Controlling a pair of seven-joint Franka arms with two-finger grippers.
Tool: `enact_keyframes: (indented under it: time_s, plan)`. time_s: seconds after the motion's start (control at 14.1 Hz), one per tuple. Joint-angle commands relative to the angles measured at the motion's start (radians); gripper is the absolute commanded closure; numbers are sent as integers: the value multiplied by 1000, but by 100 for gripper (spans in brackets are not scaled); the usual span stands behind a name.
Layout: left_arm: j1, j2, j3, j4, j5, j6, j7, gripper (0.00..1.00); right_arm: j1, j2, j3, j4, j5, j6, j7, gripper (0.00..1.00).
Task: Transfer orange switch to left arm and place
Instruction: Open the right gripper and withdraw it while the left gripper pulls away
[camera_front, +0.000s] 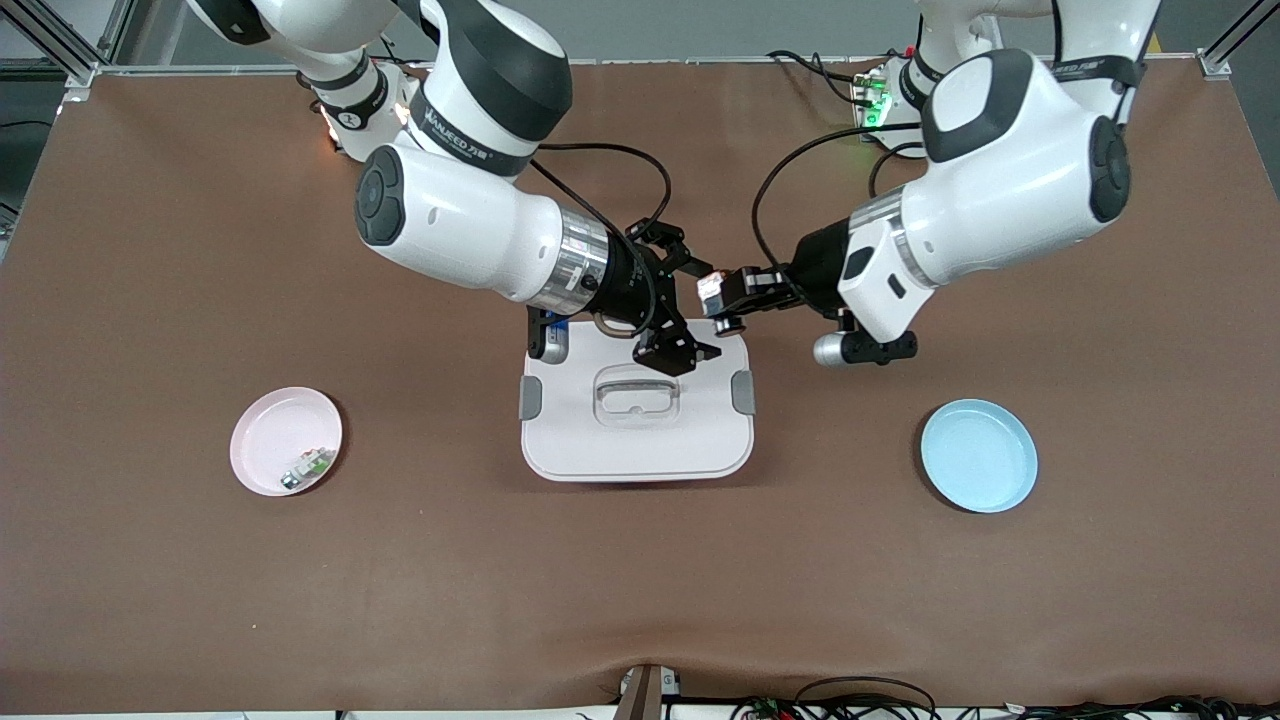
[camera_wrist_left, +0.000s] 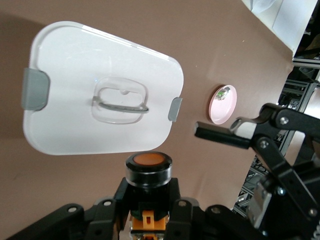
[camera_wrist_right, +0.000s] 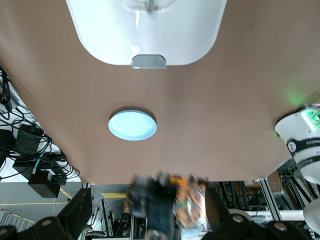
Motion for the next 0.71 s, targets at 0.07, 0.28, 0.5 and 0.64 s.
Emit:
enact_keyframes:
  time_s: [0.07,0.28,0.5,0.64]
  plan:
    - [60,-76,-2,-8,59,-140,-2,100,-14,-2,-5,14,-33,-94,-139,0]
    - [126,-102,-2,-5,73,-244,56,100,-22,-11,-2,13,-143,-240,-355,0]
    - [195,-122,-2,-4,136,-355,150,100,-45,-43,-5,11,-212,-363,-573,0]
    - [248,-135,-2,-4,194,-421,203,100,-91,-62,-5,11,-232,-443,-706,0]
